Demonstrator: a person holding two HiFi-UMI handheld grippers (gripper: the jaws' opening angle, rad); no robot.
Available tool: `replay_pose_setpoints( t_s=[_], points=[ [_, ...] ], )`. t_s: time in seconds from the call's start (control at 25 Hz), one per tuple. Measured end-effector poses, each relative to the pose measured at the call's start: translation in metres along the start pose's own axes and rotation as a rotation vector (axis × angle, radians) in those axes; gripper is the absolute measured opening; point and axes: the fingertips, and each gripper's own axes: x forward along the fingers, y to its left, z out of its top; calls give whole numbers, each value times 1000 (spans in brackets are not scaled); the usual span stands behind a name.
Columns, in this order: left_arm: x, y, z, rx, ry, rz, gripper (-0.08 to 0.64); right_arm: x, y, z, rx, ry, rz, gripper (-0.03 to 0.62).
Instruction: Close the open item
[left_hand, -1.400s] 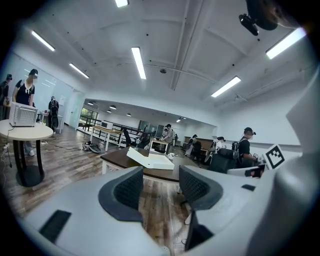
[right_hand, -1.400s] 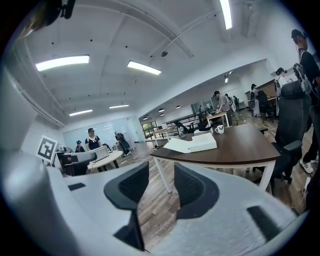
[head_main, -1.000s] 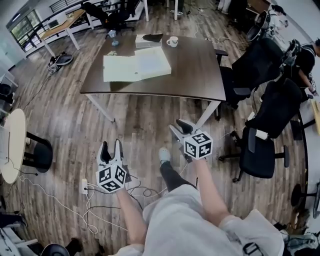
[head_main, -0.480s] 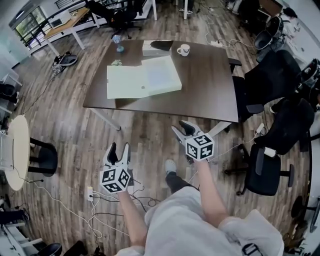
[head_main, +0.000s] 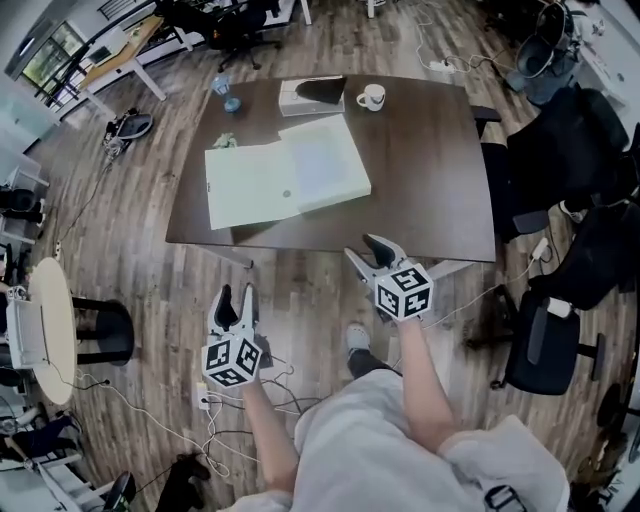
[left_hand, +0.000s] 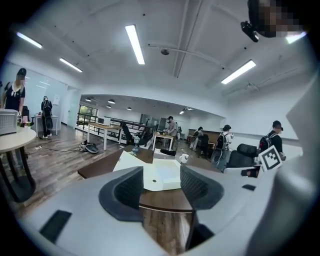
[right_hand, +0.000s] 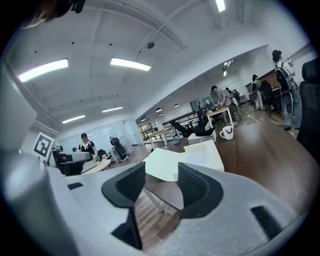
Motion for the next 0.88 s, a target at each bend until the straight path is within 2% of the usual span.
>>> replay_pose_setpoints(
  t_s=[0.16, 0.32, 0.64, 0.88],
  points=[
    [24, 2, 1, 25, 7, 28, 221, 7, -25, 8, 61, -25, 10, 199],
    [44, 1, -6, 45, 56, 35, 220, 12, -38, 3, 38, 16, 31, 187],
    [89, 2, 10, 42, 35, 6, 220, 40, -53, 17, 16, 18, 36, 189],
    [127, 6, 15, 30, 20, -11, 219, 63, -79, 27, -4, 30, 9, 196]
  ],
)
